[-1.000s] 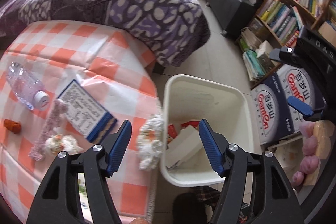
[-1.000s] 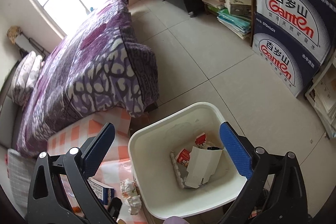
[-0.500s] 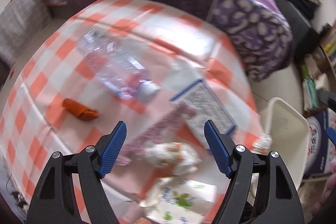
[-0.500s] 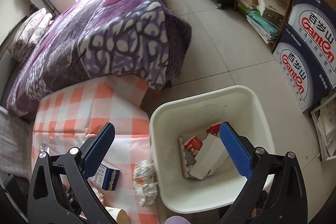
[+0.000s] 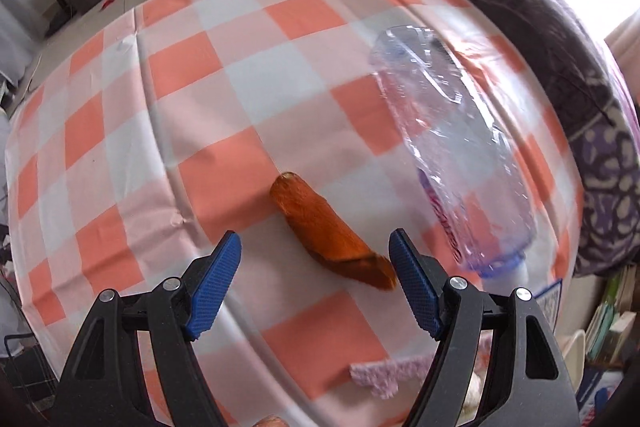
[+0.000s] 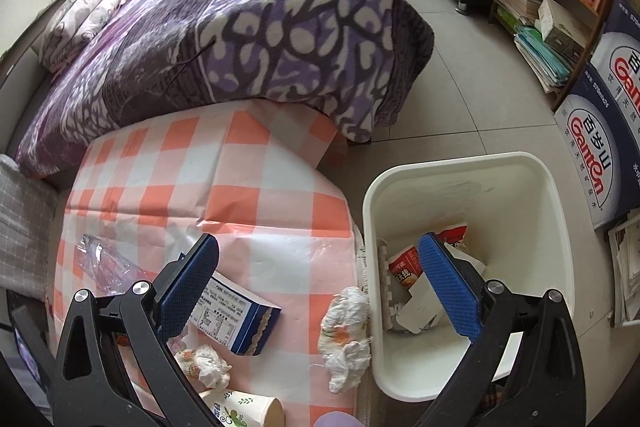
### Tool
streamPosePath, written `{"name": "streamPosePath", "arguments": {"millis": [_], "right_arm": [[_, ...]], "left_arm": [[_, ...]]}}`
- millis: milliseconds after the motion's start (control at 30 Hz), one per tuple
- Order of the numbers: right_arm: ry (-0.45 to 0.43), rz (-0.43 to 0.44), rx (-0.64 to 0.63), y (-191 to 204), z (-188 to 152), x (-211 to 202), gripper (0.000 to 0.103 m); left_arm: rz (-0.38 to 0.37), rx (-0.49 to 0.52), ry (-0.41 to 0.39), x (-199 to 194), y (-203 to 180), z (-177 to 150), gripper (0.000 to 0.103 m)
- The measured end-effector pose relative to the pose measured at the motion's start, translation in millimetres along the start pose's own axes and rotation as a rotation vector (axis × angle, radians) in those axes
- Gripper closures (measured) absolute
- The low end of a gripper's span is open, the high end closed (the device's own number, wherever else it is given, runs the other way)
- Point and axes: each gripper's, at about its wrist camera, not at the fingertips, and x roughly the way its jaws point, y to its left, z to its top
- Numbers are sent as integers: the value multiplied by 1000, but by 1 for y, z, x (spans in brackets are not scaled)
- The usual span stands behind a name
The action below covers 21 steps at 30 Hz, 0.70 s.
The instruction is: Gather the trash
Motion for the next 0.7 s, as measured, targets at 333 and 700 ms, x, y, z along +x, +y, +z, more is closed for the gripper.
{"name": "streamPosePath", "arguments": {"millis": [333,700], "right_arm": [[11,17,-119,42,-10,14,7],[18,177,-465,142,-44,33,7]], "left_arm": [[-23,242,4,8,-16,-7,51],[-106,262,17,4,45,20,86]]}}
